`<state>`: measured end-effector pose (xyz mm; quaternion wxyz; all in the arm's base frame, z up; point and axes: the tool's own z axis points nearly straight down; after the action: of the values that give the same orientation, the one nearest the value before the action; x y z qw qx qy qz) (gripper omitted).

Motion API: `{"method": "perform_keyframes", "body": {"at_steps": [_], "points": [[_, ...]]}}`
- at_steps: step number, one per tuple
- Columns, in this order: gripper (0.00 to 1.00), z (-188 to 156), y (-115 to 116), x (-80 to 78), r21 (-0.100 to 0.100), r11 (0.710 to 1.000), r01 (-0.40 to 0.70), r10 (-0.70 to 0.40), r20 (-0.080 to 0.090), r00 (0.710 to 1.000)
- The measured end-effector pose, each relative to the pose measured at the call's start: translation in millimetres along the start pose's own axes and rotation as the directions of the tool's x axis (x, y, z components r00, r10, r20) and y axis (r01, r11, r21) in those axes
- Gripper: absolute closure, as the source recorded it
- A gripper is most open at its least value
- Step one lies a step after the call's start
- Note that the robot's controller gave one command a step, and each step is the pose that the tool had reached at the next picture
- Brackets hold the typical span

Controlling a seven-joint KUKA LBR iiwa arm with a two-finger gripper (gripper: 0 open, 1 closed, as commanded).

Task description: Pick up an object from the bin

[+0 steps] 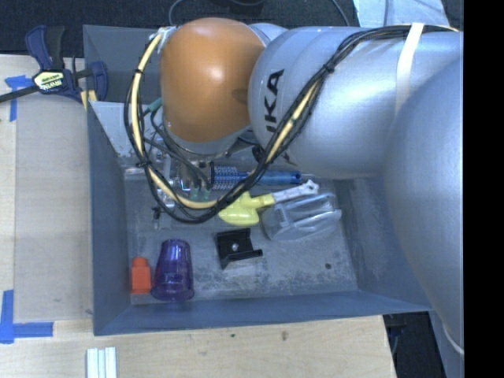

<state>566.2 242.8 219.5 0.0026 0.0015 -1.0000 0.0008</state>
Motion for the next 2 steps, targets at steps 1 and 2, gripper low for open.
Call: {"method": "perform_keyframes", "body": {"at_steps": [1,2], "points": [[0.00,-5,-1,-1.8,-0.003,1.000,-0.003,0.003,0.008,1.000],[0.00,24,-16,-32.1,-0.006,0.999,-0.050,0.050,0.012,0.999]]}}
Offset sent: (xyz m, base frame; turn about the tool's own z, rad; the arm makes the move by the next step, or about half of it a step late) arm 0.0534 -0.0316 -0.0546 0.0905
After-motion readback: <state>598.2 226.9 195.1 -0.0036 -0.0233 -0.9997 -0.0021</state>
